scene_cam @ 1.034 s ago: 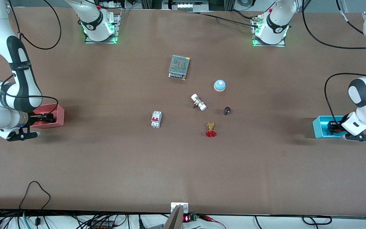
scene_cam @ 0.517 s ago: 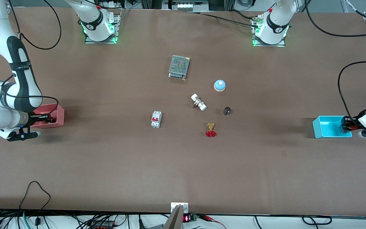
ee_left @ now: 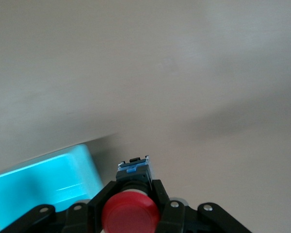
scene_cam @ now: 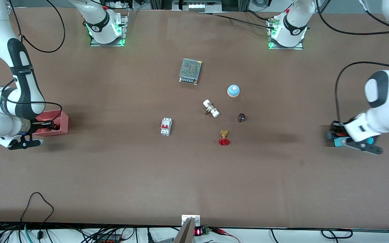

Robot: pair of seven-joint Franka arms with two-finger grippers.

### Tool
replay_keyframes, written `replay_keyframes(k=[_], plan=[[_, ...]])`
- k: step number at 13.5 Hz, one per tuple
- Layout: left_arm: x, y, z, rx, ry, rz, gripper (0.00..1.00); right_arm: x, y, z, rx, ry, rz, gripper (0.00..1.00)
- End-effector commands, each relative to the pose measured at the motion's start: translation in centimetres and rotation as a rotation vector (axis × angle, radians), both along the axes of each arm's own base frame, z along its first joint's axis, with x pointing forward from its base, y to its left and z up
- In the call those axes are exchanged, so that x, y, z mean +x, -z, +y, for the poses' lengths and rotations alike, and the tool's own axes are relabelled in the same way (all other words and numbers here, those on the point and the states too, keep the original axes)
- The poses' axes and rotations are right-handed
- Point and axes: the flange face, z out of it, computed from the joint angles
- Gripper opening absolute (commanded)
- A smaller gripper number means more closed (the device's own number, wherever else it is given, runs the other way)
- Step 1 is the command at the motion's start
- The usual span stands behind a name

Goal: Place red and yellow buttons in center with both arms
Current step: 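Lift the red button with the left gripper while the right gripper lifts yellow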

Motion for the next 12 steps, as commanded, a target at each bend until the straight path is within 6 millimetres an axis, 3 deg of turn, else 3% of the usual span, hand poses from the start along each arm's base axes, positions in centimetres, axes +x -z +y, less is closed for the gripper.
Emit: replay_keyframes(k=[1, 3, 5, 6, 8, 9, 10, 12], plan=[[-0.2, 2.0, -5.0, -0.03, -0.02, 0.045, 0.28, -0.3, -1.0, 0.0, 0.002, -0.033, 0.023, 0.18], [-0.5, 4.9, -10.5, -0.043, -0.024, 0.087, 0.28, -0.5, -2.1, 0.1, 0.006, -0.035, 0.04, 0.14], [-1.1, 7.3, -14.7, -0.03, -0.027, 0.12, 0.25, -0.7, -5.0, 0.6, 0.012, -0.048, 0.05, 0.11], [-1.3, 8.8, -15.5, -0.033, -0.05, 0.137, 0.24, -0.6, -7.2, 0.9, 0.009, -0.05, 0.035, 0.09], [-1.4, 9.6, -16.6, -0.039, -0.057, 0.133, 0.24, 0.2, -12.1, 2.1, -0.003, -0.066, -0.03, 0.08], [-1.7, 9.6, -18.7, -0.04, -0.027, 0.125, 0.24, 0.8, -14.6, 4.1, -0.002, -0.085, -0.056, 0.07], [-1.8, 10.4, -19.1, -0.045, -0.026, 0.128, 0.24, 1.5, -16.4, 6.3, 0.0, -0.105, -0.073, 0.07], [-2.0, 11.5, -19.5, -0.043, -0.073, 0.142, 0.25, 2.5, -17.3, 13.7, 0.061, -0.135, -0.093, 0.07]])
